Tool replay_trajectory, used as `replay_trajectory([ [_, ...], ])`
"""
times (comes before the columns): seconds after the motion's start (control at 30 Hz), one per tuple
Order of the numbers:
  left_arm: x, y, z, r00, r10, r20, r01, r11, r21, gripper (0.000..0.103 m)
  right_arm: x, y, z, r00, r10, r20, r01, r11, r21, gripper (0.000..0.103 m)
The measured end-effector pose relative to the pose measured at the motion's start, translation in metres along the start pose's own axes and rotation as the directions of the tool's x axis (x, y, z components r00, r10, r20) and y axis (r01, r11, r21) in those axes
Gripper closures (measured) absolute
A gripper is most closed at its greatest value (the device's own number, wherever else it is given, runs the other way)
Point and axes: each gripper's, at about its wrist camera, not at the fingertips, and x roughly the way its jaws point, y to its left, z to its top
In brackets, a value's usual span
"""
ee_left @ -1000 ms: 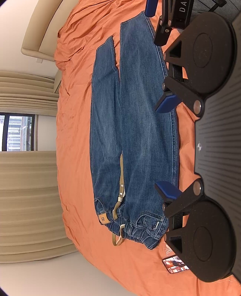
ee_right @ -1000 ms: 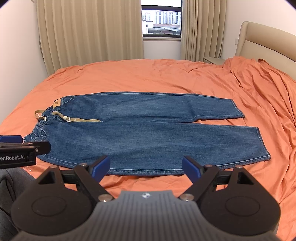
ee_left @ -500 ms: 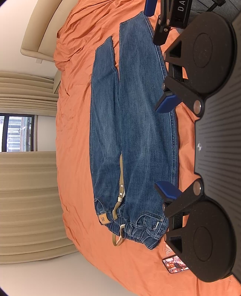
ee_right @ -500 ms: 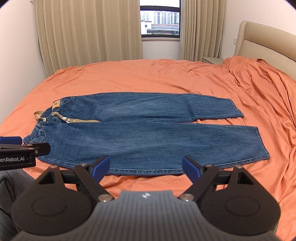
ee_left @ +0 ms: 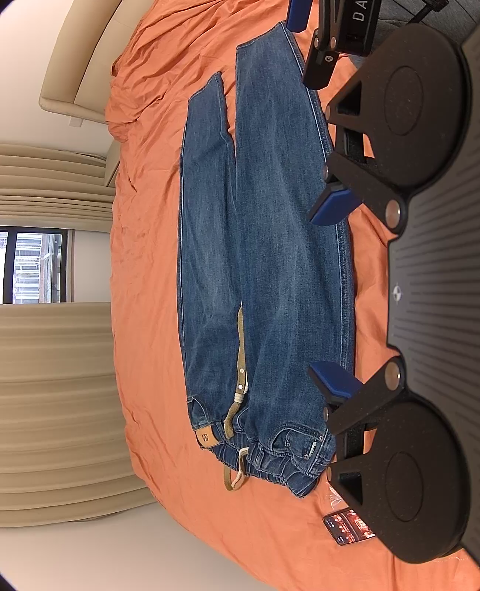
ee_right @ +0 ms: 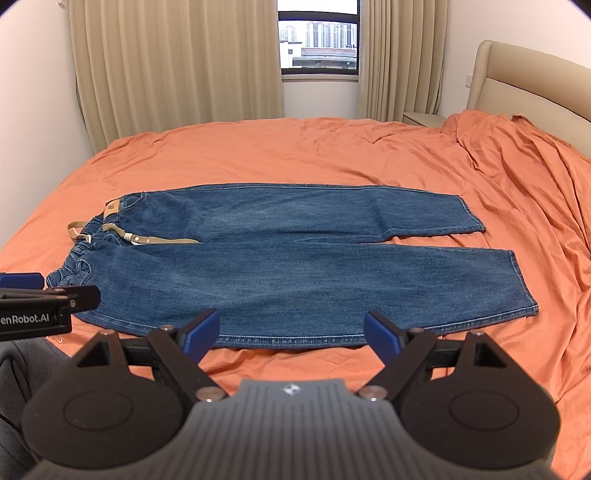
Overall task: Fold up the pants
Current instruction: 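Lower the left tool to the jeans waistband and close on it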
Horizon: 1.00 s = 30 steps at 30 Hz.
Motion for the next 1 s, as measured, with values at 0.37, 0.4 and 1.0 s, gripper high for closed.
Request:
replay_trajectory([
  [0.37, 0.026, 0.014, 0.022, 0.999, 0.022, 0.029, -0.023, 1.0, 0.021, 0.012, 0.028, -0.015, 0.003, 0.995, 0.05, 0.081, -0.045, 0.997, -0.057, 0.021],
  [0.4, 0.032, 0.019, 0.027, 0.999, 0.023, 0.033, -0.023, 1.0, 0.015, 0.016, 0.033, -0.018, 0.005, 0.993, 0.071, 0.096, -0.065, 0.996, -0.062, 0.021],
  [1.0, 0.149, 0.148, 0.09, 0.997, -0.024, -0.067, 0.014, 0.989, -0.148, 0.062, 0.19, -0.027, 0.067, 0.997, 0.083, 0.012, -0.082, 0.996, -0.027, 0.04],
])
